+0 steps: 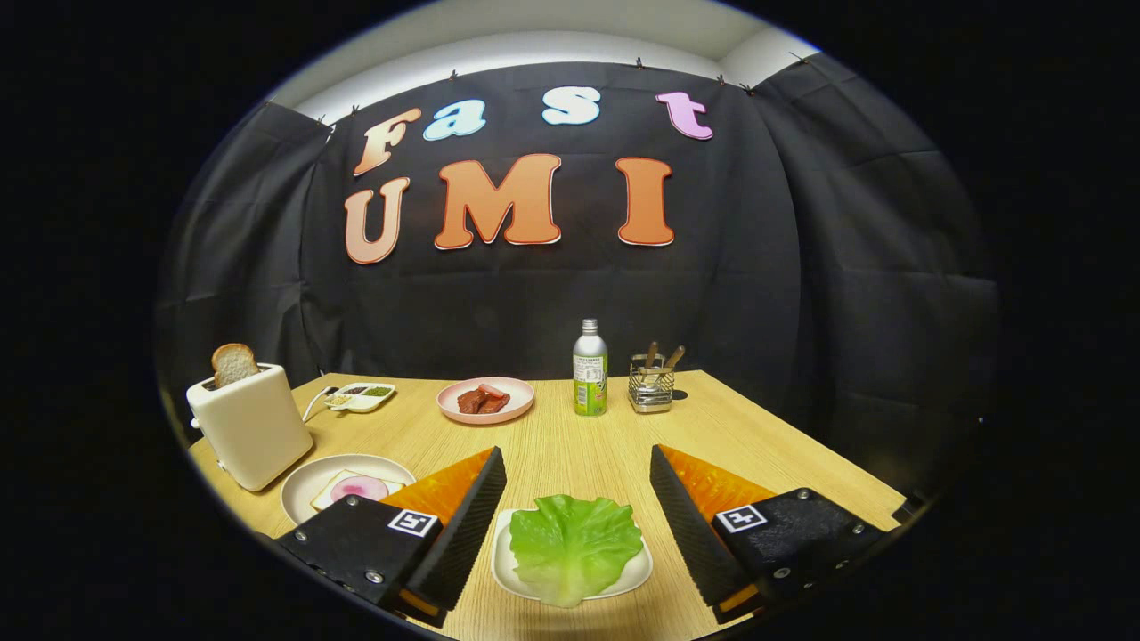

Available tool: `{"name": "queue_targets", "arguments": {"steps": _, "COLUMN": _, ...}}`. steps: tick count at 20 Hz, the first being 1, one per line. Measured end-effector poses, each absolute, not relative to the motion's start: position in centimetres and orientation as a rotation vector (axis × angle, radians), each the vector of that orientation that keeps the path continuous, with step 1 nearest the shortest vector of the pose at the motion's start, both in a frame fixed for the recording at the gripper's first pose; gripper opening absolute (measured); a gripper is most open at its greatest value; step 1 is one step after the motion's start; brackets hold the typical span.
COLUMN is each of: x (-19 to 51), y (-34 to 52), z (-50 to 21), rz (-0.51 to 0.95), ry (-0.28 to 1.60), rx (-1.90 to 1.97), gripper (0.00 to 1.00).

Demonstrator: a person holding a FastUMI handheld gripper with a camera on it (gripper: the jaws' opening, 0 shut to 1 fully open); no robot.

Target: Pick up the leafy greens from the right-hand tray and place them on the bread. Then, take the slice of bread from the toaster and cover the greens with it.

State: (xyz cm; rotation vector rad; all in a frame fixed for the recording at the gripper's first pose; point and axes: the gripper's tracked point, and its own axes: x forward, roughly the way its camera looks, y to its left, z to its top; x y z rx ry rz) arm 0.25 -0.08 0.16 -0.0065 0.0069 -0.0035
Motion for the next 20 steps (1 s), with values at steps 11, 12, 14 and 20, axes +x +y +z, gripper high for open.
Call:
{"name": "queue_targets", "arguments": {"steps": 11, "x": 1.2, "y": 0.1, "z": 0.8, "rz": 0.018, "ry": 0.069, "rx": 0.011, "gripper": 0.98}}
{"name": "queue_targets", "arguments": {"steps": 12, "x": 1.3, "y": 0.4, "z": 0.2, "rz": 0.033, "ry": 0.105, "rx": 0.029, "gripper": 0.98}}
{"name": "queue_targets", "arguments": {"steps": 14, "x": 1.8, "y": 0.4, "z": -1.6, "rz": 0.047, "ry": 0.19, "rx": 0.032, "gripper": 0.98}}
{"name": "queue_targets", "arguments": {"steps": 20, "x": 2.7, "y": 0.0, "z": -5.6, "rz": 0.043, "ry": 0.348, "rx": -0.049, "gripper": 0.98}}
